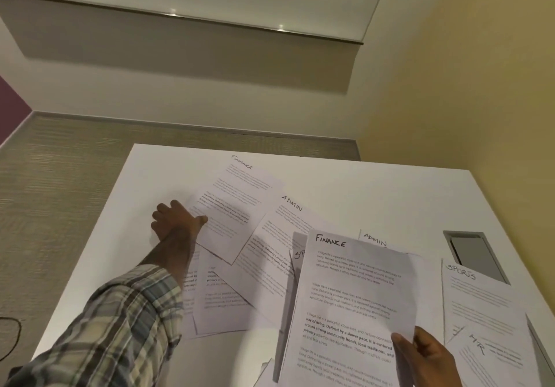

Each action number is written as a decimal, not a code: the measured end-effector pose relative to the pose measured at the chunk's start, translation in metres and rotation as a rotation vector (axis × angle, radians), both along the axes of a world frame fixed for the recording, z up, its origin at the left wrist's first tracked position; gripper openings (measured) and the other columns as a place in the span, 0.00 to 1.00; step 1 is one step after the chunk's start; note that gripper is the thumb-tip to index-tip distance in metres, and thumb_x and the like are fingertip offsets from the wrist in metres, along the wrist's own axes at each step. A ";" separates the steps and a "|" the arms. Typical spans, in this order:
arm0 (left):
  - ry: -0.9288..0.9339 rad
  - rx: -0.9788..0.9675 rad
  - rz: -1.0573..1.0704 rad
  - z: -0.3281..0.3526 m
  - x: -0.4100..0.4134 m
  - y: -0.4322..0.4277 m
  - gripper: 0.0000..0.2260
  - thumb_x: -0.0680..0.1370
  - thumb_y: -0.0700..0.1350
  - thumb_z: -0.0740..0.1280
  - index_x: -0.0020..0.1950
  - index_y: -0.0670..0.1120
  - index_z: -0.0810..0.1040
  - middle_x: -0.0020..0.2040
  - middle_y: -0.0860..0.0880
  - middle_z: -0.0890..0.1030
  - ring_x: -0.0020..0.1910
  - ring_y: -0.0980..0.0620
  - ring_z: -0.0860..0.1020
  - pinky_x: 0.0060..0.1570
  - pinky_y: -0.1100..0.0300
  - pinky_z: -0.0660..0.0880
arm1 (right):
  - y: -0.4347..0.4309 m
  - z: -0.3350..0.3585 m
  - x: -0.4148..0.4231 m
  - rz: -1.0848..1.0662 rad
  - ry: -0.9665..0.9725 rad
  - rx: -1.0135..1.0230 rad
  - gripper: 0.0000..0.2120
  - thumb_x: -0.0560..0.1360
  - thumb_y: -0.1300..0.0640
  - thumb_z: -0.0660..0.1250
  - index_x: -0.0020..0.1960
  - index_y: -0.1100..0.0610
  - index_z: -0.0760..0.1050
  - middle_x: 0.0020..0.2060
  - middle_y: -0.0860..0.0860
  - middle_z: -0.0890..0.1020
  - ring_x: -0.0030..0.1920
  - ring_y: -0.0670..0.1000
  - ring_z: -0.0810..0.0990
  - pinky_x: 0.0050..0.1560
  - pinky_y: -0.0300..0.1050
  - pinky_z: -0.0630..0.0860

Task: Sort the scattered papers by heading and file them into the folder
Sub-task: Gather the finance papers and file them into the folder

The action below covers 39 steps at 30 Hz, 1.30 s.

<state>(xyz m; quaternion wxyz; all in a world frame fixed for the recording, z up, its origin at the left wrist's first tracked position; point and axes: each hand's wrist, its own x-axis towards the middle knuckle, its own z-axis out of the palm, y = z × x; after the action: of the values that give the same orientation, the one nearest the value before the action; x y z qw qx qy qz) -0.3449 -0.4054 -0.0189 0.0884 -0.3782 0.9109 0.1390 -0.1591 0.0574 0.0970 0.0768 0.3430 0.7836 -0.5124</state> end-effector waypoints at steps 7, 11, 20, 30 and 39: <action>-0.042 0.034 0.036 0.008 0.000 -0.016 0.18 0.73 0.51 0.75 0.55 0.40 0.79 0.53 0.40 0.81 0.53 0.39 0.79 0.53 0.47 0.78 | -0.002 -0.007 0.002 0.018 -0.002 -0.002 0.06 0.75 0.68 0.72 0.47 0.59 0.85 0.34 0.48 0.88 0.44 0.57 0.85 0.45 0.46 0.76; 0.160 0.213 0.051 0.029 0.019 -0.017 0.05 0.77 0.41 0.64 0.52 0.42 0.76 0.47 0.42 0.81 0.46 0.39 0.81 0.42 0.50 0.79 | -0.005 -0.003 0.004 0.008 0.010 -0.025 0.06 0.76 0.69 0.72 0.47 0.59 0.85 0.35 0.48 0.88 0.42 0.56 0.85 0.39 0.45 0.74; 0.564 0.803 0.408 0.095 0.182 0.006 0.10 0.82 0.40 0.65 0.63 0.41 0.78 0.55 0.41 0.82 0.42 0.42 0.84 0.36 0.56 0.83 | -0.020 -0.007 0.013 -0.103 0.025 -0.204 0.06 0.77 0.70 0.69 0.48 0.63 0.84 0.36 0.55 0.88 0.40 0.59 0.84 0.46 0.48 0.79; 0.357 1.088 0.413 0.136 0.309 0.122 0.04 0.77 0.33 0.71 0.47 0.40 0.80 0.38 0.36 0.82 0.24 0.43 0.80 0.22 0.52 0.80 | -0.051 -0.003 0.036 -0.103 0.005 -0.456 0.07 0.78 0.70 0.67 0.51 0.64 0.83 0.45 0.59 0.88 0.38 0.54 0.87 0.41 0.46 0.85; 0.072 0.877 -0.252 0.152 0.321 0.155 0.16 0.67 0.69 0.73 0.49 0.66 0.76 0.49 0.57 0.83 0.44 0.61 0.81 0.44 0.71 0.75 | -0.032 0.021 0.044 -0.007 0.042 -0.595 0.09 0.78 0.67 0.67 0.56 0.64 0.83 0.50 0.64 0.87 0.47 0.64 0.86 0.42 0.52 0.85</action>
<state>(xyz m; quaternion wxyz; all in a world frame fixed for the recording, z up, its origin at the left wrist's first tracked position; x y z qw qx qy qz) -0.0243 -0.2505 0.1334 0.2245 -0.1864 0.8075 0.5127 -0.1156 0.0259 0.1175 0.1560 0.2974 0.5992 -0.7268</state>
